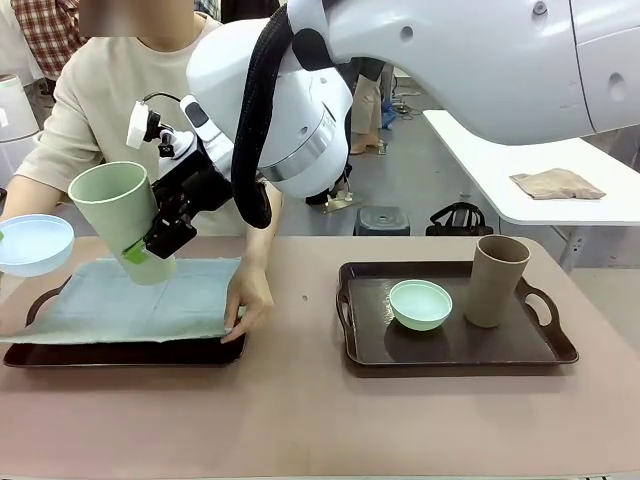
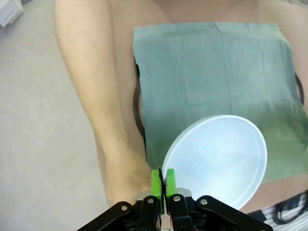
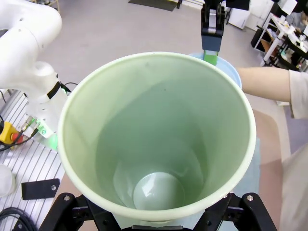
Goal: Set up a tray with a mat and arrange the tableware.
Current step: Place the Picnic Bowl and Reusable plastic cup back onto the Handle tray in front of the human's position.
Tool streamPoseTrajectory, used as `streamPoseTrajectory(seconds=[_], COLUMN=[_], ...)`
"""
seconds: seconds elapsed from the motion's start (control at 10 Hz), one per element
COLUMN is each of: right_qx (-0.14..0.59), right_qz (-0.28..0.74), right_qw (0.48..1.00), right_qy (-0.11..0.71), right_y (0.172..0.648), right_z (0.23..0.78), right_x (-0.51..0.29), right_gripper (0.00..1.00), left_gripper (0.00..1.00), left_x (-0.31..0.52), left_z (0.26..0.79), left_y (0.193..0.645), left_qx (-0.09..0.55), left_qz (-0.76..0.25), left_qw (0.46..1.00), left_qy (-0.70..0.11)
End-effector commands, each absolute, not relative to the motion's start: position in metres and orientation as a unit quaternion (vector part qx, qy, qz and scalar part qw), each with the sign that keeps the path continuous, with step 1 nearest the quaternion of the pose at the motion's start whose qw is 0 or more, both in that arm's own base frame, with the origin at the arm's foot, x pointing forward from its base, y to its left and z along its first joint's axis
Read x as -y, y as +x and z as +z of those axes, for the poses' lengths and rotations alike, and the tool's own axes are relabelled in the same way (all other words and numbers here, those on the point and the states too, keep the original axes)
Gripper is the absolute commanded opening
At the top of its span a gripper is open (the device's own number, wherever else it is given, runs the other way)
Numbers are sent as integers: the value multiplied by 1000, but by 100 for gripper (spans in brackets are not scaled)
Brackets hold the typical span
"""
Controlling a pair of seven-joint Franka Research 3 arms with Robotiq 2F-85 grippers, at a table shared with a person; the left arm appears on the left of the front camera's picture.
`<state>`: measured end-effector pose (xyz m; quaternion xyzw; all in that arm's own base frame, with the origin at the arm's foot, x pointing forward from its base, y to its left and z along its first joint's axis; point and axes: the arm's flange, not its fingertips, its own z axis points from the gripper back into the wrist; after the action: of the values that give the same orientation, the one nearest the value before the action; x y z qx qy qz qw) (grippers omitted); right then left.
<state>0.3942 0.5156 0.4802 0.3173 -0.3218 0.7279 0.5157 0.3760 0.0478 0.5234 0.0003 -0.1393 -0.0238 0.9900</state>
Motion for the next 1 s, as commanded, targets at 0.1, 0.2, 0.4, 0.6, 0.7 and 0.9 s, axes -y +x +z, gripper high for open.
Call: streamPoseTrajectory(seconds=[0.1,0.2,0.4,0.6,0.7,0.9], right_qx=[322,322,322,322,322,322], right_qz=[728,728,728,728,728,728], right_qw=[515,515,515,515,515,515], right_qy=[318,318,318,318,318,318], right_y=[394,394,394,394,394,394], right_z=[481,481,481,481,481,481], right_x=[-516,-516,-516,-516,-516,-516], right_gripper=[0,0,0,0,0,0], left_gripper=[0,0,0,0,0,0], left_x=[-48,-48,-48,-48,-48,-48], left_z=[523,523,523,523,523,523], left_y=[377,377,377,377,377,377], left_qx=[139,139,139,139,139,139], left_qz=[-23,-23,-23,-23,-23,-23], left_qw=[990,990,990,990,990,990], left_qy=[0,0,0,0,0,0])
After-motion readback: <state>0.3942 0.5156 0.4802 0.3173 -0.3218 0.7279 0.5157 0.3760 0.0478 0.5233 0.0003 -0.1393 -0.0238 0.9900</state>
